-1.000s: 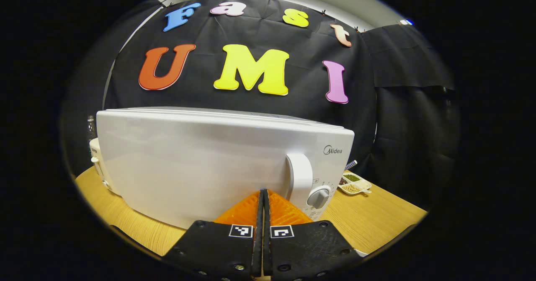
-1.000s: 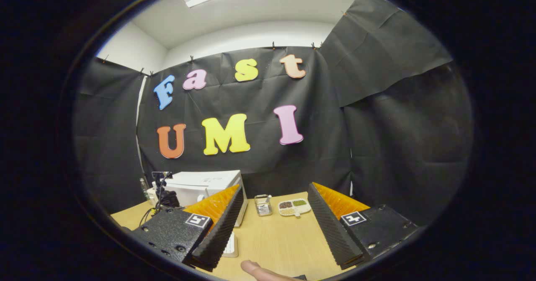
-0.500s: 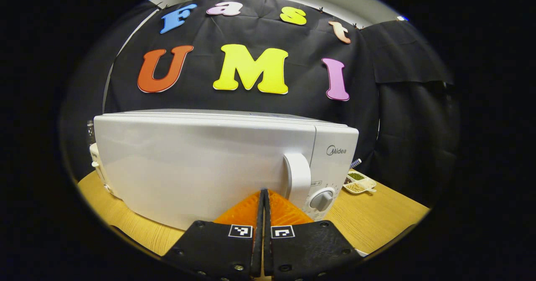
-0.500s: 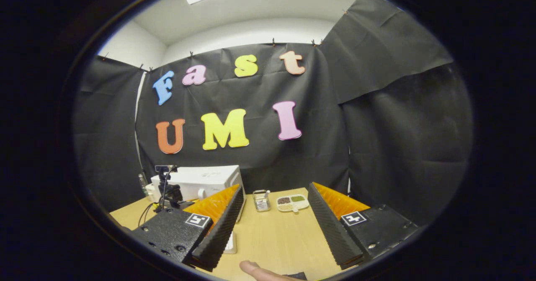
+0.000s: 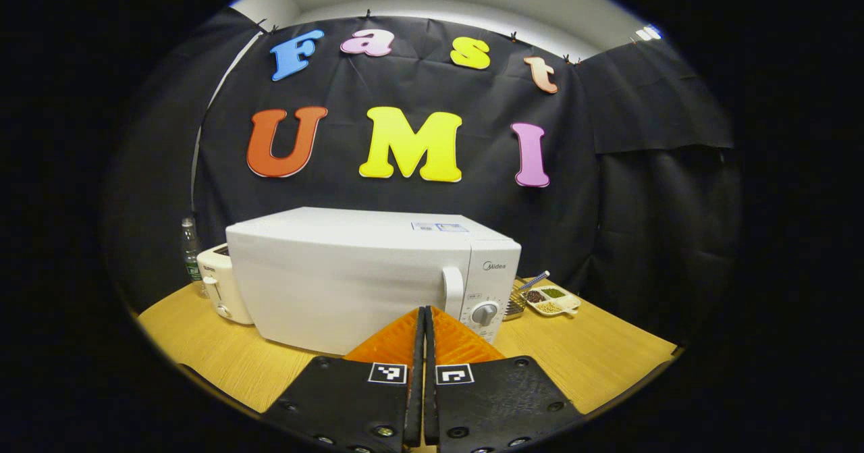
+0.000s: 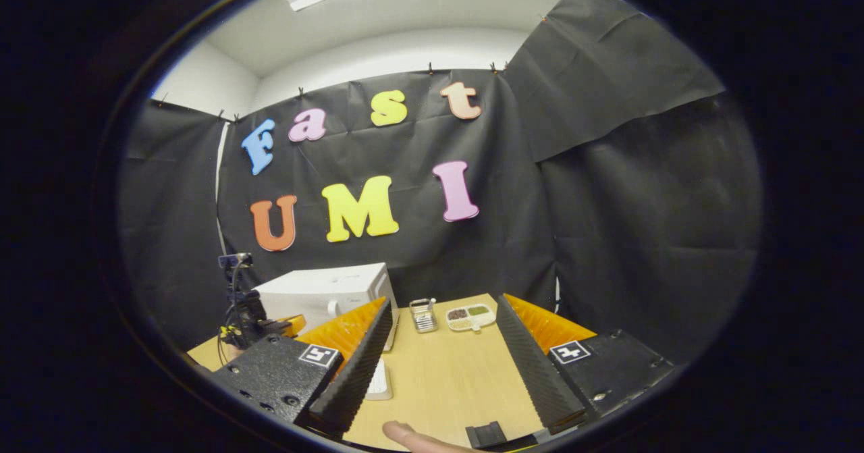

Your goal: Open the microwave oven with the left hand, put the food in, and close the microwave oven.

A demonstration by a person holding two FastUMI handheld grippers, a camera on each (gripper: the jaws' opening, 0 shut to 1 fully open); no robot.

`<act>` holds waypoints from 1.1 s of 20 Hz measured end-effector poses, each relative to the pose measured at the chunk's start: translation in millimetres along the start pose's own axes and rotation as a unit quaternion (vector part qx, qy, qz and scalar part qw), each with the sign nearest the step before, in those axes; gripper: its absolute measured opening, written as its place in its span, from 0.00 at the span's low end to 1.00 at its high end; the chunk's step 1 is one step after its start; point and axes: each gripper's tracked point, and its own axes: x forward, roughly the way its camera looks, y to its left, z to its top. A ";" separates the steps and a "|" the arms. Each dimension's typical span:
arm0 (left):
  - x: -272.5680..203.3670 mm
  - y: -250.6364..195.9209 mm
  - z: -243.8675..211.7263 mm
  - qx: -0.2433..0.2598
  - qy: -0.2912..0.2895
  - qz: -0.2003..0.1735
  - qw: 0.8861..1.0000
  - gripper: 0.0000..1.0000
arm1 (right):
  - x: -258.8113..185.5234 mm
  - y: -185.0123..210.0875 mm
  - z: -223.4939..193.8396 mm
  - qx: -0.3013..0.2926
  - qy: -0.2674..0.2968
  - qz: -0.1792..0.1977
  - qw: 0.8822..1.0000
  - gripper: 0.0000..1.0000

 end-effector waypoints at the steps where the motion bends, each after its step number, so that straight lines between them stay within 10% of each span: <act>1: -16.4 0.2 12.0 0.004 -0.008 0.002 1.000 0.01 | -4.3 3.0 3.0 -0.002 -0.004 0.002 1.000 0.99; 5: -80.9 16.9 52.8 0.014 -0.012 0.043 0.999 0.00 | -15.4 11.3 11.6 -0.010 -0.019 -0.001 1.000 0.86; 7: -113.2 18.6 71.5 0.004 -0.016 0.050 0.999 1.00 | -14.3 15.0 12.1 -0.012 -0.020 0.000 1.000 0.86; 15: -203.9 25.8 112.5 0.066 -0.039 0.080 0.994 0.93 | -13.5 27.7 14.2 -0.011 -0.018 0.003 1.000 0.86; 16: -213.0 23.5 112.2 0.067 -0.039 0.076 0.994 0.82 | -14.4 27.9 15.9 -0.013 -0.021 0.002 1.000 0.98; 22: -265.2 20.7 115.6 0.051 -0.067 0.084 0.993 0.96 | -24.4 42.6 21.3 -0.019 -0.038 0.012 0.999 0.98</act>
